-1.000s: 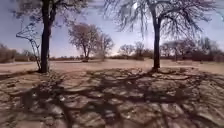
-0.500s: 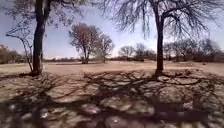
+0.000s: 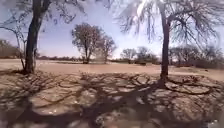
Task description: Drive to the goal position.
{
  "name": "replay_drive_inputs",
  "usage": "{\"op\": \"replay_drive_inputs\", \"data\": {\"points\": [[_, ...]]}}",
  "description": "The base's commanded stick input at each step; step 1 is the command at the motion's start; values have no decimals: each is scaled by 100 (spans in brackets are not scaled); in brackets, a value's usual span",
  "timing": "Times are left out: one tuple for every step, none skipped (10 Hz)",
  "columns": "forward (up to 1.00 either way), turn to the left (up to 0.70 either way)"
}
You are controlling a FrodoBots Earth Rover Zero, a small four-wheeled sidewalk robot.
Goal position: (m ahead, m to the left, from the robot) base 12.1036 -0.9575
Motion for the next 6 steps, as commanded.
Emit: {"op": "replay_drive_inputs", "data": {"points": [[100,0],[100,0],[100,0],[100,0],[100,0],[100,0]]}}
